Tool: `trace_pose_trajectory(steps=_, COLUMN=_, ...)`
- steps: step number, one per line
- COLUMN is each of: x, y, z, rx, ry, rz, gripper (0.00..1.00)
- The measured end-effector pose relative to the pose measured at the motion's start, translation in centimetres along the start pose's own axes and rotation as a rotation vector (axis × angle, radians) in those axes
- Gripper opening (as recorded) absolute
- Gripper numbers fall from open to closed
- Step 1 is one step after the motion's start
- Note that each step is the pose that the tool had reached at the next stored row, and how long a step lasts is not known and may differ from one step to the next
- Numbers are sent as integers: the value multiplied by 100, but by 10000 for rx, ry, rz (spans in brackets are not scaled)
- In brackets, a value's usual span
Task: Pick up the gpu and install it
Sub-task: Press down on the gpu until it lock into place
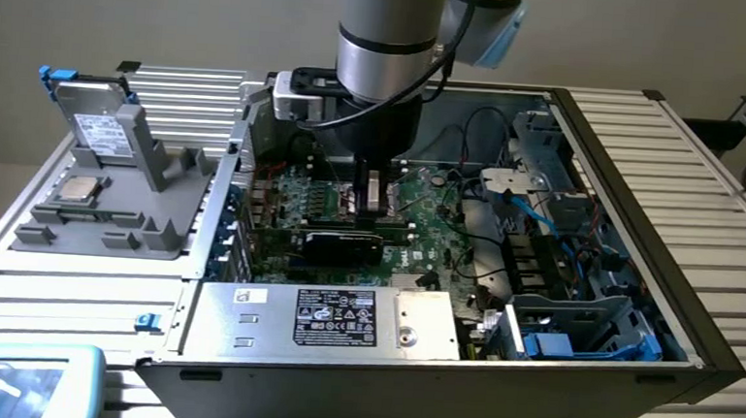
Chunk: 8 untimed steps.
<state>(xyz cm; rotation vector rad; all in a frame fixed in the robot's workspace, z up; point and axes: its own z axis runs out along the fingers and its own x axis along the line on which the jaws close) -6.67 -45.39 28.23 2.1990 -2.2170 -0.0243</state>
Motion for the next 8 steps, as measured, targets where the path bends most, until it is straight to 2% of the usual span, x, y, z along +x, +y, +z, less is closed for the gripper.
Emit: trace_pose_trajectory(steps=8, x=0, y=0, z=-3, rx=-1, ry=3, rz=0, gripper=12)
